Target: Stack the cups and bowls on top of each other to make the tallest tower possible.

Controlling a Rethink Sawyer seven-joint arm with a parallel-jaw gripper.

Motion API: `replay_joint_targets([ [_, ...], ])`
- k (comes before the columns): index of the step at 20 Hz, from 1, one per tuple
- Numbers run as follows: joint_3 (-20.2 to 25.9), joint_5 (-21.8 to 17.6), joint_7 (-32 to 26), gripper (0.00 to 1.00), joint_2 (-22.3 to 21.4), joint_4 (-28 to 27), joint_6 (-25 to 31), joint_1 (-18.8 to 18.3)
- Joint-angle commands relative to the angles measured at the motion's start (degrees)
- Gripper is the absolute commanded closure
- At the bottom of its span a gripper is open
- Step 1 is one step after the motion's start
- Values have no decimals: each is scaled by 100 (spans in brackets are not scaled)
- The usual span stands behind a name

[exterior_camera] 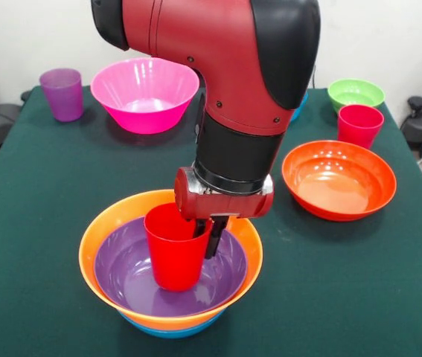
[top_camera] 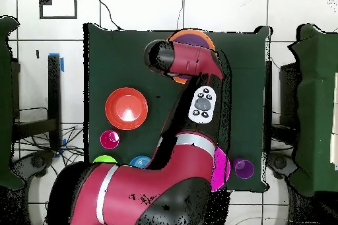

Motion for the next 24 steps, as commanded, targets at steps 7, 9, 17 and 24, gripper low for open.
replay_joint_targets([
  [7,700,-576,-426,100,211,2,221,-138],
  [9,707,-583,-449,100,237,-41,225,-144],
  [17,777,-643,-597,100,322,-170,229,-245],
  [24,895,-794,-542,100,205,-18,175,-306],
])
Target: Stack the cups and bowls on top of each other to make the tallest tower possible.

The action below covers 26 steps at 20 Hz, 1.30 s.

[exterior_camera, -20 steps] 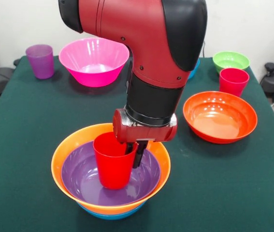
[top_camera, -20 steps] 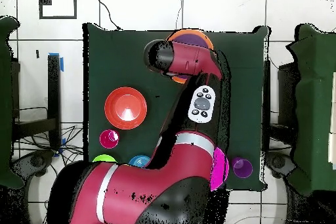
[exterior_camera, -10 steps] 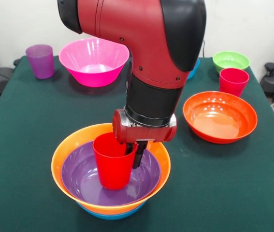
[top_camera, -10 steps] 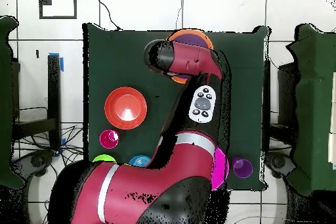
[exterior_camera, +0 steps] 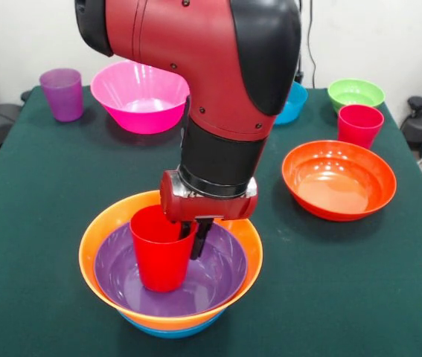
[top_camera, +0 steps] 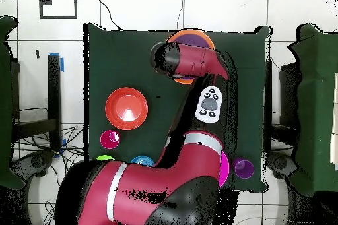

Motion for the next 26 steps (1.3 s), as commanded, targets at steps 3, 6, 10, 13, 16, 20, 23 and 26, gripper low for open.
replay_joint_targets([
  [3,780,-552,-516,100,183,-21,184,-143],
  [6,812,-597,-480,100,181,-35,200,-160],
  [10,869,-641,-422,100,187,-43,216,-167],
  [13,900,-649,-397,100,220,-97,247,-161],
  [16,902,-645,-356,100,221,-92,256,-133],
  [20,869,-643,-223,100,240,-89,215,-62],
  [23,864,-650,-201,100,183,1,198,-52],
  [26,863,-651,-182,100,194,-14,188,-40],
])
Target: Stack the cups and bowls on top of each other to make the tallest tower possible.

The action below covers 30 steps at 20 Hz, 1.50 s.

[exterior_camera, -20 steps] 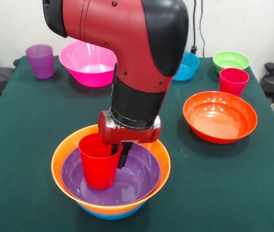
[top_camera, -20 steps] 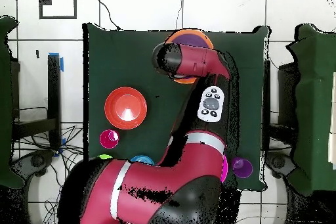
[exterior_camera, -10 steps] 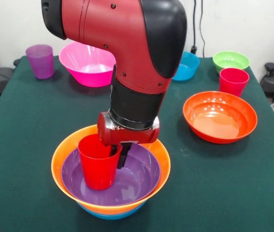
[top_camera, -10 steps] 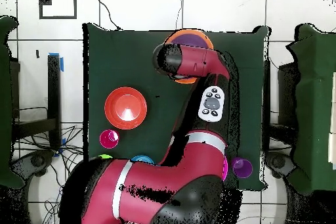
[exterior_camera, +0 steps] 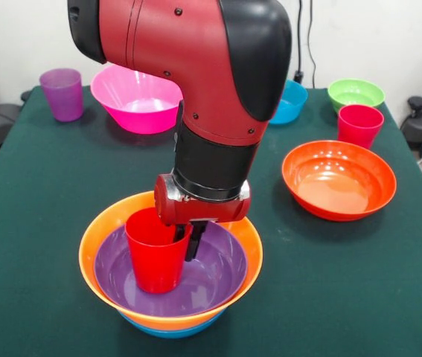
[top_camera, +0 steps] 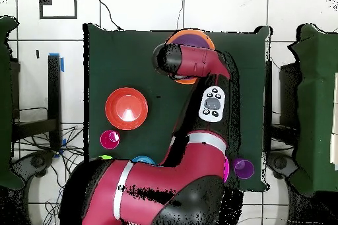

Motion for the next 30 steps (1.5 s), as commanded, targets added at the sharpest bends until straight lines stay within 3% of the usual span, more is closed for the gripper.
replay_joint_targets([
  [1,686,-397,-182,100,188,-5,189,69],
  [30,686,-361,-112,100,242,-108,231,131],
])
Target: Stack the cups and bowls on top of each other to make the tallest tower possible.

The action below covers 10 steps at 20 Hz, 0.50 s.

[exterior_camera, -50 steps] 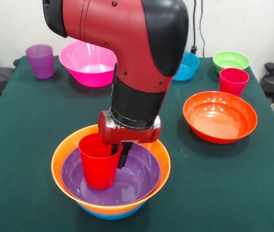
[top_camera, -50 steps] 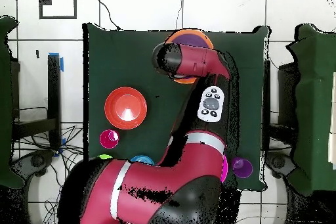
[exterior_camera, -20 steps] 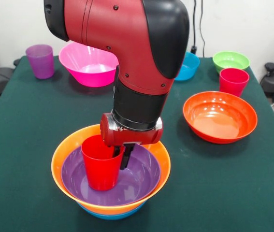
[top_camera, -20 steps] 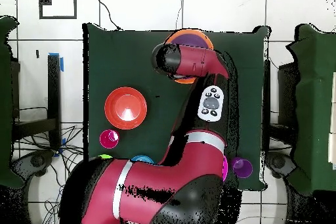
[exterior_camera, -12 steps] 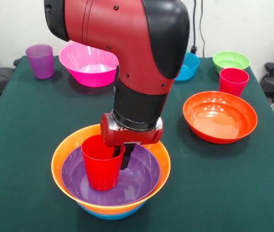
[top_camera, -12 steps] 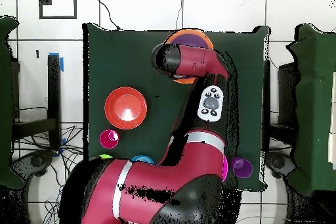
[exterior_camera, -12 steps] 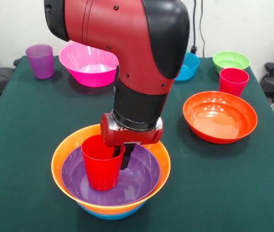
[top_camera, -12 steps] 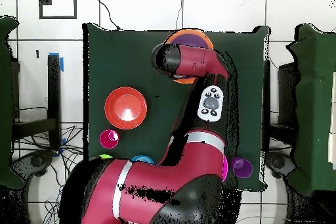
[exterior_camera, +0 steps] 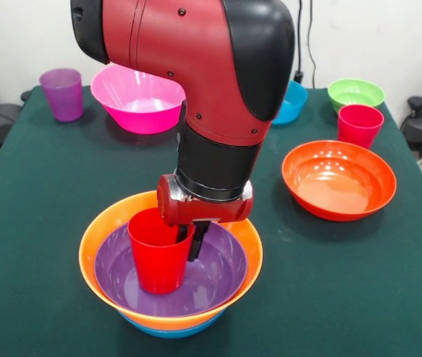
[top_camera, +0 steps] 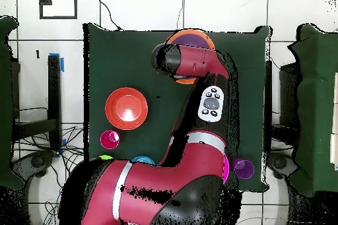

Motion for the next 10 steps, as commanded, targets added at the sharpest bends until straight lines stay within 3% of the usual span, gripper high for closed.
replay_joint_targets([
  [1,676,-363,-107,100,244,-114,237,118],
  [10,671,-361,-111,100,264,-161,266,124],
])
